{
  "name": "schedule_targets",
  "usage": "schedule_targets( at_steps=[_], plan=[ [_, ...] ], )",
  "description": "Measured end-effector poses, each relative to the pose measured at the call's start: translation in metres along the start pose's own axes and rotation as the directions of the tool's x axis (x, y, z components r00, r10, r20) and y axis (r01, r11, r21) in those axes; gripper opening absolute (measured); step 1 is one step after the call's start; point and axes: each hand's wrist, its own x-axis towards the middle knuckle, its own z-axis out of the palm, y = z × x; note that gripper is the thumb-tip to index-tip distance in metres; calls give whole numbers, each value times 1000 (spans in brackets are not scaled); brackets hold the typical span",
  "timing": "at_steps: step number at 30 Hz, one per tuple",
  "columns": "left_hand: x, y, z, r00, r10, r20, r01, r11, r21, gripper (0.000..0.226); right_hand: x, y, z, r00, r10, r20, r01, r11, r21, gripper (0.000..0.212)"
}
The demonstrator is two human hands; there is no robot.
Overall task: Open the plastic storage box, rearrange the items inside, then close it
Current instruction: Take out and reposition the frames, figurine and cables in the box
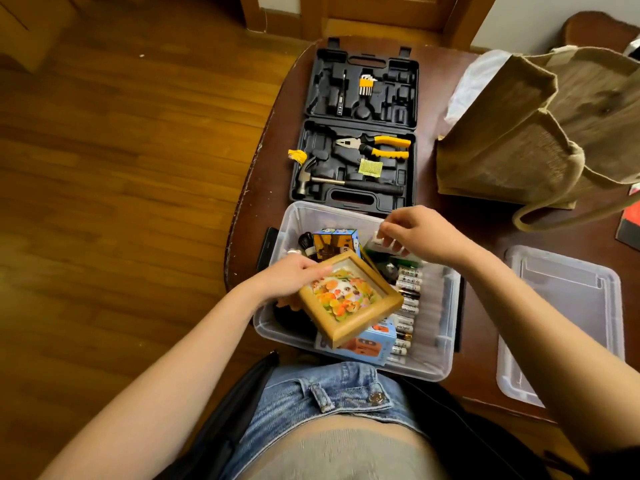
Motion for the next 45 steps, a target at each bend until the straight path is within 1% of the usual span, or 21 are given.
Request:
schedule_targets(
  at_steps=[2, 4, 6, 9, 12, 14, 18, 20, 21, 23, 25, 26, 29, 32, 35, 36, 38, 41, 43, 44, 45],
  plan=[
    [3, 1, 2, 1000, -17, 4, 17, 996, 90, 38, 14, -11, 10, 996, -38, 86, 46, 995, -88, 26],
    [5, 1, 3, 1000, 9, -25, -5, 989, 149, 36, 27, -22, 23, 986, -66, 155, 93, 981, -172, 29],
    [4, 2, 4, 998, 39, -42, -30, 978, 208, 34, 39, -32, 37, 973, -91, 211, 137, 967, -215, 32],
    [5, -3, 8, 992, 88, -86, -50, 929, 366, 39, 59, -46, 59, 944, -117, 308, 211, 932, -294, 36],
    [3, -7, 11, 993, 62, -104, -14, 911, 413, 46, 80, -54, 81, 899, -45, 437, 253, 865, -432, 38],
    [2, -8, 14, 994, 50, -97, -6, 913, 407, 48, 92, -56, 96, 875, 9, 483, 266, 827, -496, 39],
    [2, -7, 13, 999, 19, -41, -2, 933, 361, 48, 105, -63, 115, 859, 120, 498, 171, 850, -498, 35],
    [3, -8, 11, 1000, 14, -16, -7, 936, 352, 48, 111, -65, 120, 857, 157, 491, 99, 885, -455, 33],
    [3, -9, 10, 1000, 21, -16, -14, 936, 351, 47, 114, -66, 122, 855, 182, 485, 55, 899, -434, 34],
    [1, -10, 10, 999, 36, -30, -23, 936, 352, 46, 118, -65, 126, 848, 207, 488, 19, 908, -419, 31],
    [0, -10, 11, 997, 52, -49, -31, 934, 356, 46, 121, -66, 129, 854, 224, 470, -62, 940, -335, 21],
    [-1, -10, 11, 997, 56, -56, -32, 932, 361, 45, 123, -68, 131, 856, 237, 460, -97, 947, -308, 21],
    [-3, -10, 12, 996, 62, -66, -33, 925, 378, 43, 125, -72, 135, 845, 259, 467, -153, 955, -254, 17],
    [-4, -11, 11, 995, 73, -74, -42, 932, 359, 41, 122, -66, 140, 855, 301, 422, -239, 951, -195, 17],
    [-5, -9, 12, 995, 72, -68, -46, 945, 323, 42, 121, -62, 142, 854, 335, 398, -287, 942, -177, 33],
    [-6, -9, 12, 995, 74, -69, -49, 948, 315, 43, 122, -63, 142, 849, 341, 404, -287, 939, -189, 36],
    [-7, -9, 12, 994, 84, -71, -58, 948, 312, 44, 125, -66, 140, 811, 376, 448, -298, 925, -236, 37],
    [-7, -9, 11, 994, 86, -72, -59, 949, 311, 46, 130, -67, 140, 745, 430, 510, -398, 900, -177, 32],
    [-7, -8, 12, 994, 78, -76, -51, 949, 311, 46, 132, -66, 142, 731, 444, 518, -437, 888, -143, 21],
    [-7, -8, 12, 994, 74, -82, -45, 951, 307, 46, 133, -65, 143, 736, 439, 515, -436, 890, -136, 19],
    [-7, -7, 12, 994, 71, -88, -42, 953, 301, 46, 134, -64, 145, 747, 428, 508, -420, 897, -138, 21]
  ],
)
